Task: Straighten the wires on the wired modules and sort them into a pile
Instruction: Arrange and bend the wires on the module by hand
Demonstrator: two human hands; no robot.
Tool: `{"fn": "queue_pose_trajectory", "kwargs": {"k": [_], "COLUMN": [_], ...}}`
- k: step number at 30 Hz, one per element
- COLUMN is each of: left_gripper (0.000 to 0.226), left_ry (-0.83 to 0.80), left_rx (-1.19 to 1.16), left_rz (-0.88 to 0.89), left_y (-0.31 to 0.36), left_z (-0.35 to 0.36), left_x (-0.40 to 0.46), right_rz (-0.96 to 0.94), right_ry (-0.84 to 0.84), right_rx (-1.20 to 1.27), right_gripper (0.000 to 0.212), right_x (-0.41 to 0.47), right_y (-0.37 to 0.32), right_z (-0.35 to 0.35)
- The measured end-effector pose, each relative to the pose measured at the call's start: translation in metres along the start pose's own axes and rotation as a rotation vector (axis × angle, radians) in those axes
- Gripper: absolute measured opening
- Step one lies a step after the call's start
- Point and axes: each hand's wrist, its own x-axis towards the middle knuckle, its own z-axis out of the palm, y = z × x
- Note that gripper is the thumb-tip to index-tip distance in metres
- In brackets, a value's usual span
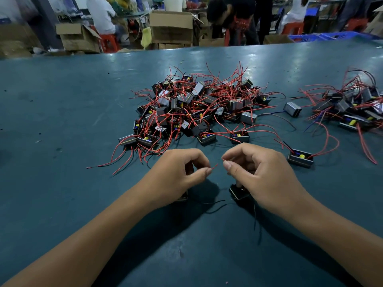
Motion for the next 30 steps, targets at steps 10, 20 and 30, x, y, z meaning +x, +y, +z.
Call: {"fn": "queue_pose_trajectory", "kwargs": {"k": [10,20,30], "left_gripper": [0.012,0.01,0.011], "left_ry": [0.0,-0.014,0.02], "left_rx": [-0.121,-0.219,-0.312], "left_rz": [-0.065,-0.068,-0.079], "left_y": [-0.006,0.003,0.007], "left_z": [-0.002,0.004,0.01], "left_x": [0.0,0.001,0.001], "right_rz": [0.181,0.142,0.118], "right_ry": [0.098,0.039,0.032], "right_rx": [0.162,0.156,0.245], "right_gripper": [0.013,0.012,0.008], "right_x": [0.003,0.003,0.001], "right_y": [0.005,0.001,-0.003], "right_z": [0.007,0.009,0.011]}}
